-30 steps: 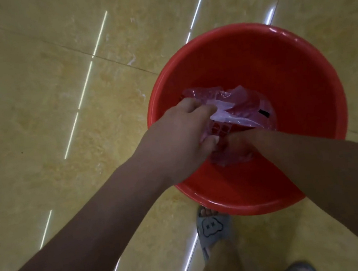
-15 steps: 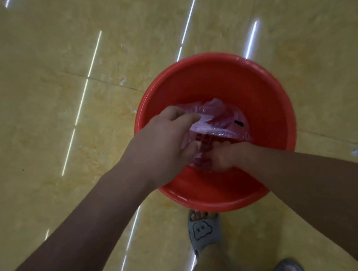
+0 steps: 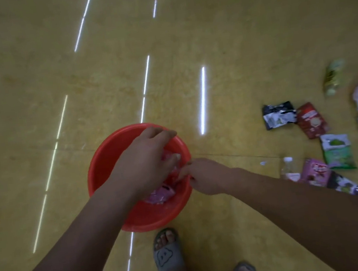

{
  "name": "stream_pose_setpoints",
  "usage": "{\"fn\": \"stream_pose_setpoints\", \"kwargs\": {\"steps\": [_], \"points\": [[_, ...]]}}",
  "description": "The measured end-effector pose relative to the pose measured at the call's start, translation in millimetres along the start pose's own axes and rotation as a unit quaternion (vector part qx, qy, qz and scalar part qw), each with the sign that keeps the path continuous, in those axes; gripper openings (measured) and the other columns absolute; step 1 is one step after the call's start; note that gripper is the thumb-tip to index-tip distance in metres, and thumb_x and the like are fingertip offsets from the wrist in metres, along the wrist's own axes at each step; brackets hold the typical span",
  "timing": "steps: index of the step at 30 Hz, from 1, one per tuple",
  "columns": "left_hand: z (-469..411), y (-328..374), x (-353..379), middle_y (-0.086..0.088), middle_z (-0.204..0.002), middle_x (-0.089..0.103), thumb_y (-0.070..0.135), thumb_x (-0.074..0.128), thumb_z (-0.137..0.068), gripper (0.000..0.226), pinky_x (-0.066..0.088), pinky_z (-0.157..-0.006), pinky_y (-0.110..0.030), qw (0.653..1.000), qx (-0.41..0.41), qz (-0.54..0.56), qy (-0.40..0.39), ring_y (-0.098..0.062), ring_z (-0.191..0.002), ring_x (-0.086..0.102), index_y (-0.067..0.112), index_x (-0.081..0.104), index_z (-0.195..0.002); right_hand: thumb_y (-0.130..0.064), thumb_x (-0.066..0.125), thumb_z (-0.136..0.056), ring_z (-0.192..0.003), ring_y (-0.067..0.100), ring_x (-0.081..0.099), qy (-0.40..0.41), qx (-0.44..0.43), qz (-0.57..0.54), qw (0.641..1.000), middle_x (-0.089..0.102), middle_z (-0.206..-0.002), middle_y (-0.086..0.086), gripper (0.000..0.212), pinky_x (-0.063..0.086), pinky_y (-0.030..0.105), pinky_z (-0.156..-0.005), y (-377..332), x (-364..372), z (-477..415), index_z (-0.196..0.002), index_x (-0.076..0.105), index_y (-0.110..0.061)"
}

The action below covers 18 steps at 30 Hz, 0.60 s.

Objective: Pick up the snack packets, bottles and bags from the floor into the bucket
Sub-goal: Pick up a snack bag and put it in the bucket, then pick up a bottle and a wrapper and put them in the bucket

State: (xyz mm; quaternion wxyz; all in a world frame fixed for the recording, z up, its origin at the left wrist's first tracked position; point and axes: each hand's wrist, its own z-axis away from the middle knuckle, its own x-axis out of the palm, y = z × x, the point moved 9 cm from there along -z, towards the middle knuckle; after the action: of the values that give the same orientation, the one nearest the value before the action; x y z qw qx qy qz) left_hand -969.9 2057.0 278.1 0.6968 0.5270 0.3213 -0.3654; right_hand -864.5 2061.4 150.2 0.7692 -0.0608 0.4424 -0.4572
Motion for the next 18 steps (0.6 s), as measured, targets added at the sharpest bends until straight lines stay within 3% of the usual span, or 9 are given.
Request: {"fn": "stream_pose_setpoints", "kwargs": {"steps": [4,7,18], "points": [[-13.6,69.5,2.1,0.003,-0.141,0.045,0.042,0.061,-0.089,0.056,0.049,-0.094,-0.037,0.999,0.036,-0.005,-0.011,-0.017,-0.119,0.053,0.028,0.046,-0.142,-0.014,0.046,-0.093,-0.120,0.027,0.052,0.024,0.041,-0.021,0.999,0.052,-0.131,0.006,0.040,0.044,0.039,-0.101,36.9,-14.8,64.1,-0.129,0.059,-0.028],[-20.2,119.8,15.7,0.005,-0.143,0.042,0.045,0.060,-0.091,0.057,0.047,-0.092,-0.030,0.997,0.062,-0.021,-0.032,-0.016,-0.118,0.054,0.030,0.043,-0.144,-0.018,0.045,-0.095,-0.127,0.026,0.045,0.038,0.086,-0.030,0.995,0.046,-0.138,0.004,0.041,0.043,0.042,-0.104,74.1,-13.8,107.6,-0.133,0.054,-0.029],[-17.9,280.1,121.8,0.008,-0.140,0.044,0.045,0.060,-0.090,0.056,0.047,-0.092,-0.028,0.972,0.180,-0.052,-0.144,-0.010,-0.111,0.055,0.033,0.043,-0.142,-0.019,0.049,-0.092,-0.121,0.030,0.047,0.122,0.222,-0.149,0.956,0.048,-0.134,0.006,0.041,0.042,0.041,-0.102,194.3,47.8,286.3,-0.132,0.055,-0.027]]}}
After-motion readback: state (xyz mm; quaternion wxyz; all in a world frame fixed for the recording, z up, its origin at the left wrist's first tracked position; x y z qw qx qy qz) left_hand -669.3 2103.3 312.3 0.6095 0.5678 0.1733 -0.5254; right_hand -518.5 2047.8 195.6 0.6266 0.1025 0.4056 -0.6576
